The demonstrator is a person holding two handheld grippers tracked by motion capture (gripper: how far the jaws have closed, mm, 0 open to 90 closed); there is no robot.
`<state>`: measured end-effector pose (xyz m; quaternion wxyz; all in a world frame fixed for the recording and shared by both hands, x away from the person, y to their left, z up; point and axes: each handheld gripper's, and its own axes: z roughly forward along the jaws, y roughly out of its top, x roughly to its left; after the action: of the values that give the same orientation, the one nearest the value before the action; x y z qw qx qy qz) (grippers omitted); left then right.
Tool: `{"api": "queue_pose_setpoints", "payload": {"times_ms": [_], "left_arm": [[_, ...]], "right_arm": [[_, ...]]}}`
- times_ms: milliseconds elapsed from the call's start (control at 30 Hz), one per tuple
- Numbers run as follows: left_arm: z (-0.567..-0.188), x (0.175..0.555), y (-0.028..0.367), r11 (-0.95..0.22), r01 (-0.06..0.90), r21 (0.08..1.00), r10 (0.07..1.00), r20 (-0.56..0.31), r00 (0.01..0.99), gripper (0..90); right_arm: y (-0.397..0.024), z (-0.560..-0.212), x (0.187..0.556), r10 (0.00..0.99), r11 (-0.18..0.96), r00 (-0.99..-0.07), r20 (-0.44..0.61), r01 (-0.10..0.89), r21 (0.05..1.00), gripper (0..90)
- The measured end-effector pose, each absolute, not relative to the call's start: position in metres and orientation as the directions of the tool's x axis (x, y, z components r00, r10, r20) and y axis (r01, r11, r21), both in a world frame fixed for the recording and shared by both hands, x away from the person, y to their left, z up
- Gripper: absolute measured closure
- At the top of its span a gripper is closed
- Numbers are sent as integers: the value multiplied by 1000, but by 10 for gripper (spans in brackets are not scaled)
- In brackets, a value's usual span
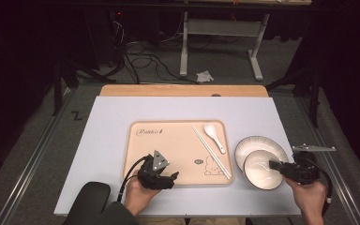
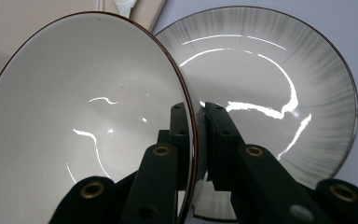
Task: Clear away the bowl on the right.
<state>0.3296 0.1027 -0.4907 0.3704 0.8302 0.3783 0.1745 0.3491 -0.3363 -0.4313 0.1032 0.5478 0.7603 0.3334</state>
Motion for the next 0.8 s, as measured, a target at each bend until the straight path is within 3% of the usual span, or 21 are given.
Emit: {"api": "queue_pose_setpoints", "payload": {"times_ms": [800], "left_arm": [[-489,314,124,-392,535,749,822,24,570,290]], "right_arm": [[-273,-428,389,807,322,-551,213,713,623,839]]}}
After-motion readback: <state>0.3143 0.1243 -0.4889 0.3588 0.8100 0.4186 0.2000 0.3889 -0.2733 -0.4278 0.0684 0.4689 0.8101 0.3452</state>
